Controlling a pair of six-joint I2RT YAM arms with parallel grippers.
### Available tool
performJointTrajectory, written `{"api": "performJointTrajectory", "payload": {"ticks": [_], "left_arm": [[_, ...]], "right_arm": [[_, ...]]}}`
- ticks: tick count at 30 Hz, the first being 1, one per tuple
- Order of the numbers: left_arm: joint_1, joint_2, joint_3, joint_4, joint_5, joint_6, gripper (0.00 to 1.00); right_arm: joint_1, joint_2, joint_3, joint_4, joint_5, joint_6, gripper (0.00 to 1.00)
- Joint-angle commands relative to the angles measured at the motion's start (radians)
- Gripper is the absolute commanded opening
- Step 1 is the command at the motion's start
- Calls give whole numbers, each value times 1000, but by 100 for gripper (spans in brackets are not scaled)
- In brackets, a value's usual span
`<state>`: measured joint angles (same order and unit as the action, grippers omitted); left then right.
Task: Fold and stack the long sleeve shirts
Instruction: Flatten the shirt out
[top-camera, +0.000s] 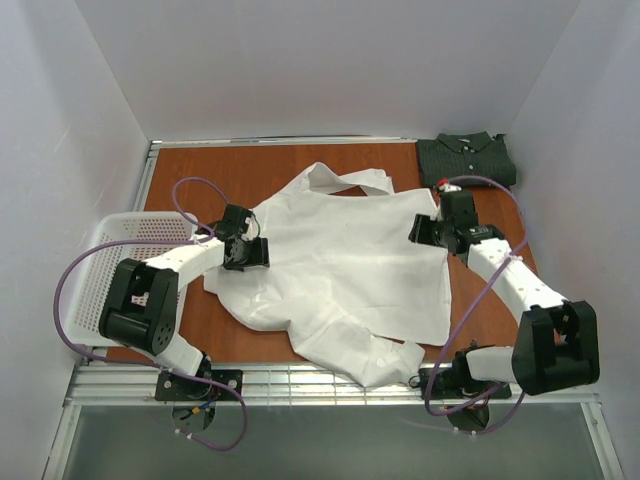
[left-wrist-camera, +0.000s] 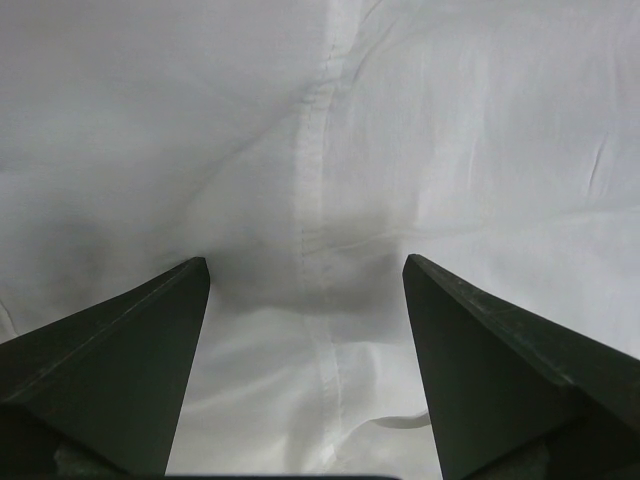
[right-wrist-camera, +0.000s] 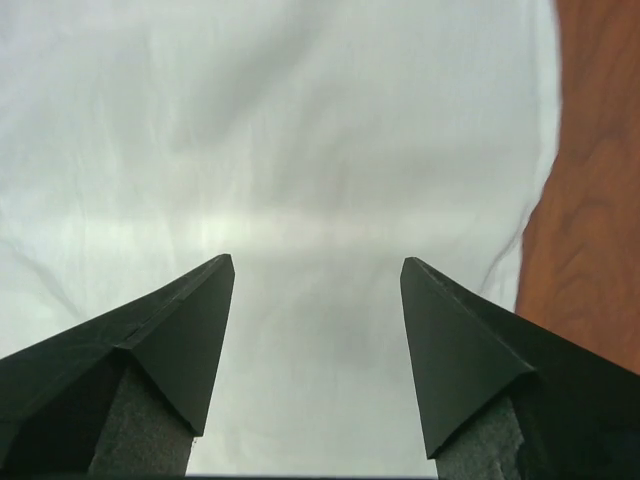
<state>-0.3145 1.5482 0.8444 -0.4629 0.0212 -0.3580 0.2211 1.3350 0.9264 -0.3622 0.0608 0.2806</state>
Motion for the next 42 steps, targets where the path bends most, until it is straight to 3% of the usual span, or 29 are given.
{"api": "performJointTrajectory", "payload": {"ticks": [1, 9, 18, 25, 29, 30, 37, 42], "left_arm": [[-3, -54, -10, 3, 20, -9, 75], [-1, -48, -14, -11, -42, -22, 75], [-3, -30, -10, -23, -53, -21, 75], [-3, -8, -10, -37, 18, -21, 75], [-3, -28, -47, -40, 89, -30, 76], [-3, -51, -76, -39, 111, -35, 76], [-3, -223, -176, -52, 169, -139, 77], [-1, -250, -111, -88, 152, -139, 77]], "right_arm": [[-2, -88, -199, 58, -170, 137, 63], [-35, -65, -348, 85, -112, 209, 61], [-241, -134, -497, 88, -35, 233, 60], [-282, -301, -424, 13, 40, 174, 63], [-224, -323, -350, 5, 17, 115, 63], [-157, -316, -331, 14, -10, 86, 63], [124, -52, -97, 37, -53, -53, 64], [210, 122, 12, 74, -99, -81, 64]]}}
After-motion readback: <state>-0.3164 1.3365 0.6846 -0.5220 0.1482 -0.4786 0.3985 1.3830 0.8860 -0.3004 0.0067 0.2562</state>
